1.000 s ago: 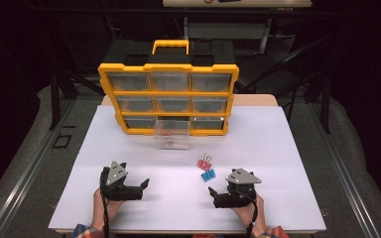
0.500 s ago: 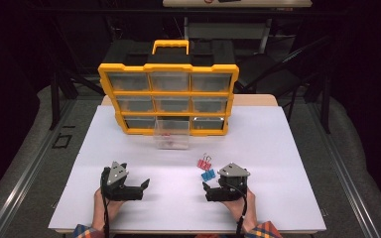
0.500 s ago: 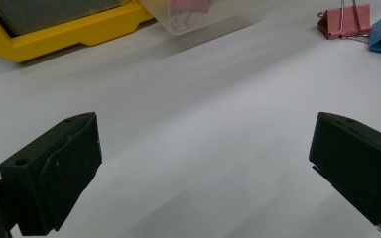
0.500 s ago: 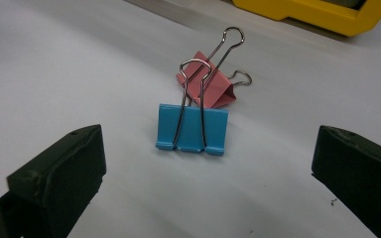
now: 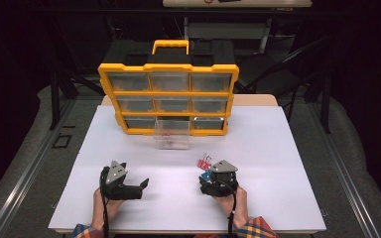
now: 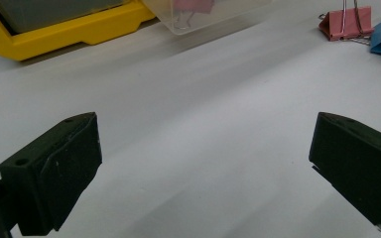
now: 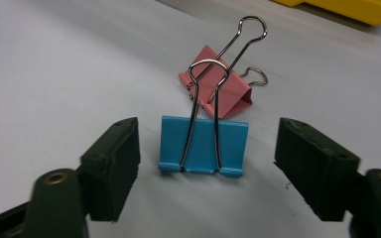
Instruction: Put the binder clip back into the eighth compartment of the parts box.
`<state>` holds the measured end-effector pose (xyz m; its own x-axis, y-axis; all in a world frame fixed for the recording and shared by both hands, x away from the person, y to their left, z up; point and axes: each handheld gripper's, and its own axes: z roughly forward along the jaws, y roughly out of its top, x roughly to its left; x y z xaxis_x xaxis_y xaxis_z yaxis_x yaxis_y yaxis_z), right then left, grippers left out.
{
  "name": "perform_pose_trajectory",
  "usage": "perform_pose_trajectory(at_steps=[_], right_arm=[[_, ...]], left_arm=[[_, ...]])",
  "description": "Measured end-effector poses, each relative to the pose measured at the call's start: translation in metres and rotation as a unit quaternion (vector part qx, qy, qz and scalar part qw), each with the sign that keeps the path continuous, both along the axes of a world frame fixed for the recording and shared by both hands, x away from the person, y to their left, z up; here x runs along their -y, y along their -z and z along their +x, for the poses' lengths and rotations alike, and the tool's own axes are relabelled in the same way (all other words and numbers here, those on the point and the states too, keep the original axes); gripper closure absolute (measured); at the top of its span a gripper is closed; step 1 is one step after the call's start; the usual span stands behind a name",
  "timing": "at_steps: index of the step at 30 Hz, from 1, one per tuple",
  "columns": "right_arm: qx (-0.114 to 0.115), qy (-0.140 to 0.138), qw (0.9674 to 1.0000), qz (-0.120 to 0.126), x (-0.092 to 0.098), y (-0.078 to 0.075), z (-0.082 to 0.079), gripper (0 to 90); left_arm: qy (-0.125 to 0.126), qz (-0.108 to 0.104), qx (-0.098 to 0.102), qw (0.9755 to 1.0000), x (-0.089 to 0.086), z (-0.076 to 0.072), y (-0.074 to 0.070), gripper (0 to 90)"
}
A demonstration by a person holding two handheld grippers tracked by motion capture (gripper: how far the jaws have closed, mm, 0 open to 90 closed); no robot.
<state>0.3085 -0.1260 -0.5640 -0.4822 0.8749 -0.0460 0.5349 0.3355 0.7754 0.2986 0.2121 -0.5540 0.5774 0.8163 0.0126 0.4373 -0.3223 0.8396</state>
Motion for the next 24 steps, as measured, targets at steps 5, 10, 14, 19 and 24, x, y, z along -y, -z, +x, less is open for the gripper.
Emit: perform_pose_trajectory(at_steps=[5,10,14,19,24], right_arm=[[-0.006,0.003,1.0,0.004,-0.0018,0.0007,0.0026,39.3],[-0.013,0.002,0.9999,0.003,-0.0022,0.0019,0.0031,46.3],[-0.017,-0.004,0.9999,0.002,-0.0015,0.0024,0.0033,49.2],[-0.021,-0.008,0.9997,0.003,0.0009,0.0012,0.0036,49.4],[-0.029,-0.017,0.9994,0.007,0.0049,-0.0038,-0.0001,49.5]], left_arm=[[0.002,0.002,0.002,1.0,0.0013,-0.0005,-0.0005,0.0],[0.002,0.004,0.0,1.0,0.0008,0.0004,0.0001,0.0],[0.003,0.004,-0.002,1.0,0.0002,0.0007,0.0003,0.0],[0.004,0.007,0.001,1.0,-0.0003,0.0003,-0.0006,0.0],[0.002,0.003,0.002,1.0,-0.001,0.0005,-0.0013,0.0]])
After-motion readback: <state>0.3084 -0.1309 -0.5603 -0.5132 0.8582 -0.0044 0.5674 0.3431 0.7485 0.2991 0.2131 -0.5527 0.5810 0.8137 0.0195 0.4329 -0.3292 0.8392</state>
